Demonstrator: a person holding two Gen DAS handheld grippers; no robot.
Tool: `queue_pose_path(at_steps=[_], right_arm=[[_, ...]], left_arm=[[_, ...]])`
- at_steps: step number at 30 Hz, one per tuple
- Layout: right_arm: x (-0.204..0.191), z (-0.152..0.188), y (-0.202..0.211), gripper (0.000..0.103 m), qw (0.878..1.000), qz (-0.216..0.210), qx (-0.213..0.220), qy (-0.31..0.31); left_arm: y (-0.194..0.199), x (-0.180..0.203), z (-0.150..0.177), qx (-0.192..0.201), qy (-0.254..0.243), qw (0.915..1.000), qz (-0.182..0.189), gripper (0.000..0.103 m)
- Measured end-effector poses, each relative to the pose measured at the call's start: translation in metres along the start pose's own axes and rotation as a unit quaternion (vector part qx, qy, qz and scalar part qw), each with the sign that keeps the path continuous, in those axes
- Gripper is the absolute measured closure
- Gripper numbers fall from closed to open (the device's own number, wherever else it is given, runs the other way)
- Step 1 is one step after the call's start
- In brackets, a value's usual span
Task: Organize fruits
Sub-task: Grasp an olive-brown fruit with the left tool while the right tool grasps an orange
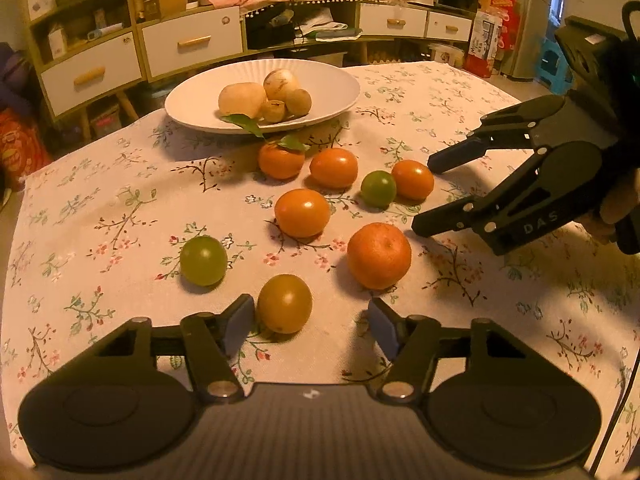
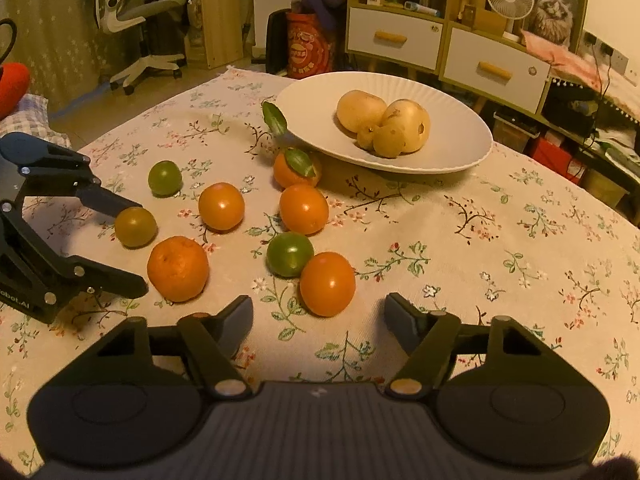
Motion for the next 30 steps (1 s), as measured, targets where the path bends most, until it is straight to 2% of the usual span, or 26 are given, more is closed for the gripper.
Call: queue_pose_path(at_steps=[10,19,30], right_arm=[[0.0027,-0.0049,-0.0014,0.052,1.000,0.001,0.005,-0.003],[-0.0010,-0.0067,-0.0011,0.062,1.000,-0.002,0.004,0.006],[0.0005,-0.0087,0.0003,0.071,1.000,0.000,0.007,0.004]], left_arm=[[0.0011,-0.0073,-0.0018,-0.001,0.019,0.9997,-0.012,0.061],[0.0001,-0.0083,-0.0034,-0.001,0.023,0.9996,-0.014,0.068],[-0.0008,-0.0066,-0.0047,-0.001,0.023,0.9997,-0.010,0.083]])
Point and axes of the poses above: each gripper's, at about its wrist camera, not at the fingertips, and y roughly against the way its jaws point, x to its right, z to its underside, the point moved 10 cm from there along -y, roughly the way its jaws point, and after that the axes turned 6 degrees about x, right-handed, at the moved point
